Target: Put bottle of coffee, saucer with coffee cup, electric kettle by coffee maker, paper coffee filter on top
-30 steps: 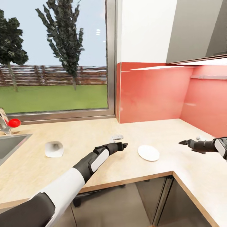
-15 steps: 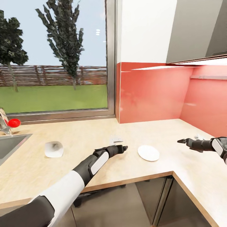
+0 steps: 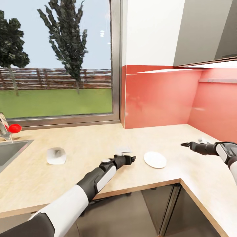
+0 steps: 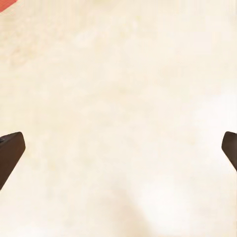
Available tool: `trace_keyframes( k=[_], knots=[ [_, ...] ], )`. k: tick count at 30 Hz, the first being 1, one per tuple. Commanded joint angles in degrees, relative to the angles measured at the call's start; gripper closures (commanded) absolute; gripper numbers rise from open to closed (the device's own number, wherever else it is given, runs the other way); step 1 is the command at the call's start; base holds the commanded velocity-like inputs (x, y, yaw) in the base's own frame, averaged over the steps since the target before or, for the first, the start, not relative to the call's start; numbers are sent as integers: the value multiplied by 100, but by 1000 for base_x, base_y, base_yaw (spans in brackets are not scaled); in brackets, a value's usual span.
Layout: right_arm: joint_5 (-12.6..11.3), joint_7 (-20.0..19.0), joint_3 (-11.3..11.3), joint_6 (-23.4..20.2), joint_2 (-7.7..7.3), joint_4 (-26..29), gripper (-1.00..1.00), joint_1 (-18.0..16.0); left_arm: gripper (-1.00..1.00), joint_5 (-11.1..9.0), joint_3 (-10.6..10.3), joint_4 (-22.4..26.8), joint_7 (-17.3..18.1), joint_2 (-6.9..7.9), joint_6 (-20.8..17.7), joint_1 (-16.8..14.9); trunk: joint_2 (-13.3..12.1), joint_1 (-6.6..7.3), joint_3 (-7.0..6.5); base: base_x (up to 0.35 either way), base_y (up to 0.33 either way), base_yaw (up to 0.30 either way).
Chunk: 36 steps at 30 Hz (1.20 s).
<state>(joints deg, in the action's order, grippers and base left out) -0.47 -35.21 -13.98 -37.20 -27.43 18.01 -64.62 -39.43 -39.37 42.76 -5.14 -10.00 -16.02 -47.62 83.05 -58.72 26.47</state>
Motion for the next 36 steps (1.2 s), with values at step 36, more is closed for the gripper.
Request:
trace_keyframes(
  k=[36],
  knots=[
    [-866,-1878,-98,-2280,-965,15,-100,-6,-100,-996,-168,44,-75,0,-37,7,3,0,8,0,0,0]
  ],
)
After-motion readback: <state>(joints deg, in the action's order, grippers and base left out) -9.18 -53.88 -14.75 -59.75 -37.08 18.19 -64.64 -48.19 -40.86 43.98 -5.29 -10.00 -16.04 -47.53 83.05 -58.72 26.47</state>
